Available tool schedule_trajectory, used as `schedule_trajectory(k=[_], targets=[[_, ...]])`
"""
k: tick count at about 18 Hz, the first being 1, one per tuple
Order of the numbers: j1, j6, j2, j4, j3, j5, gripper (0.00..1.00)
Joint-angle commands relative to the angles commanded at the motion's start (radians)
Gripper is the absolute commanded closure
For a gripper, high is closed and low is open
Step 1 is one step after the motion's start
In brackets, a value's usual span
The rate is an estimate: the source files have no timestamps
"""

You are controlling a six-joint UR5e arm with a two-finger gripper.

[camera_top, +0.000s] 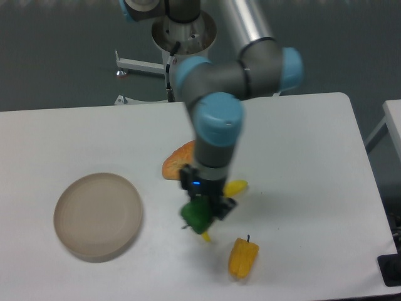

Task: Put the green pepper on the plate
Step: 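Carry the green pepper over the banana toward the beige plate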

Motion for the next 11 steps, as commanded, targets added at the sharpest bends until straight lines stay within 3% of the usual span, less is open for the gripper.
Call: schedule_trajectory(k=[8,11], targets=[[-0.147,-0.273,-0.014,0.014,-0.037,0.009,0.52],[-0.181,-0.315,-0.032,0.034,-0.061,0.014,0.52]])
